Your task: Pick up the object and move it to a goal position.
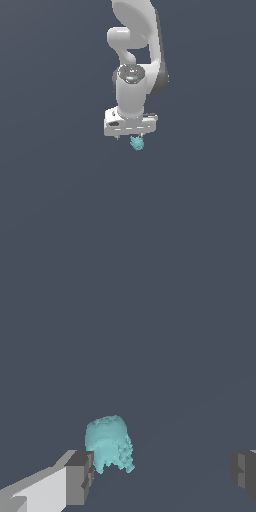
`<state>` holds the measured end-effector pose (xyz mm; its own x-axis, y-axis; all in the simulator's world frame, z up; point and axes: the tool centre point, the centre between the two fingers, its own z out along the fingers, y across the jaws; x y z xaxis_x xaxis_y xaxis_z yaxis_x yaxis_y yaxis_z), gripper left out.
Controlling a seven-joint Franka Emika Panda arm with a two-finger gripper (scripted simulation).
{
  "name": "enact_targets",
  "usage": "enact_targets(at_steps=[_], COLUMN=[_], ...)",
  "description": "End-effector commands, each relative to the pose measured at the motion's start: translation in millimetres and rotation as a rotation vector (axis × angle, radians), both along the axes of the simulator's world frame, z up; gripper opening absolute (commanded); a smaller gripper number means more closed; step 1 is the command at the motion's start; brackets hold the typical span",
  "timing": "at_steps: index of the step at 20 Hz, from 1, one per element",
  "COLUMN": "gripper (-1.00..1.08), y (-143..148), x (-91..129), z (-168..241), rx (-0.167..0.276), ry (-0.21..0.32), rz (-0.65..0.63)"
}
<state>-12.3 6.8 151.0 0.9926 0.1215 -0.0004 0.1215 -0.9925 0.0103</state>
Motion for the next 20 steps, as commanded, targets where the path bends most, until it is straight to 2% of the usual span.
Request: enact_targets(at_steps=[1, 11, 20], gripper=[1.0, 1.0, 1.0], y=[8.1, 38.2, 41.4], x=[-6.9, -37.7, -41.5], z=[-12.2, -55.8, -63.3], rx=[0.001, 0.009, 0.01], ry=[0.001, 0.002, 0.003], rz=[0.038, 0.188, 0.203])
